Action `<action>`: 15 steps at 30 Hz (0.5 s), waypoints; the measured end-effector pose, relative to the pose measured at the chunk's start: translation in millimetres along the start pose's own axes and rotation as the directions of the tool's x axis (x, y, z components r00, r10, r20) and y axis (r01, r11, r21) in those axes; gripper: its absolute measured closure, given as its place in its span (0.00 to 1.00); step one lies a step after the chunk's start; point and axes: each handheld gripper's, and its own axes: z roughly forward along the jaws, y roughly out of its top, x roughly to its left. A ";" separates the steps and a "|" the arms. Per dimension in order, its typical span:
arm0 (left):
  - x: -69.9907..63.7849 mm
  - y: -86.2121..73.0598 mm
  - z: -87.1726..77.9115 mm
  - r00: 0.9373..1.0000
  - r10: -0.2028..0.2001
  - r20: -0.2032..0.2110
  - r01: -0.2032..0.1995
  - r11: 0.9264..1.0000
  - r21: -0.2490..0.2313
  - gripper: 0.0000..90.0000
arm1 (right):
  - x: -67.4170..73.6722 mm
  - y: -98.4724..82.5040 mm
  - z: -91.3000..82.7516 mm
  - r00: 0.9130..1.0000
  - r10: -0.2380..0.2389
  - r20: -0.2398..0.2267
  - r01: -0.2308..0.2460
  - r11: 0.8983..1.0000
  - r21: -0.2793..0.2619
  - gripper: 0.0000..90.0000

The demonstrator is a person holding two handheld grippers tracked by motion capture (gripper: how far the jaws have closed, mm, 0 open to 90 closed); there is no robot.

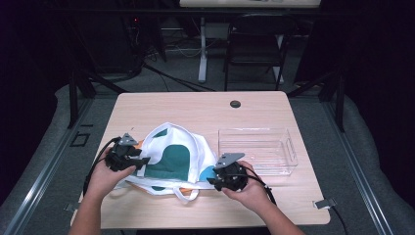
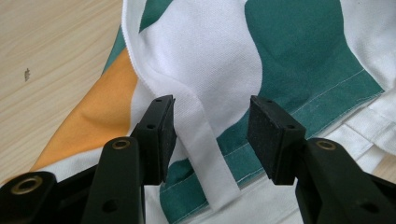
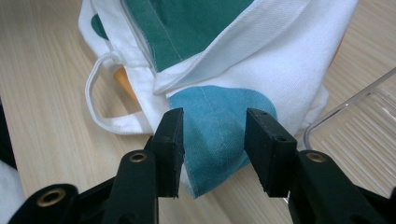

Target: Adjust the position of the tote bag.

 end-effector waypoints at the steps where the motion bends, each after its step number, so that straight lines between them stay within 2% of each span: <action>1: 1.0 -0.6 -0.6 1.000 -0.006 -0.002 0.006 1.000 -0.001 0.56 | -1.1 -0.1 -0.7 1.000 0.009 -0.002 -0.009 1.000 -0.014 0.65; 4: 3.7 -2.5 -1.0 1.000 -0.026 -0.013 0.026 1.000 -0.003 0.56 | -2.6 -1.6 -2.2 0.999 0.032 0.007 -0.031 0.999 -0.037 0.65; 10: 8.1 -4.1 -2.7 0.998 -0.056 -0.016 0.056 0.998 -0.013 0.56 | -6.2 -5.4 -1.6 0.998 0.059 0.001 -0.059 0.998 -0.034 0.65; 15: 9.6 -5.2 -3.1 0.998 -0.065 -0.013 0.064 0.998 -0.016 0.55 | -3.7 -4.1 -1.4 0.999 0.039 0.011 -0.038 0.999 -0.034 0.65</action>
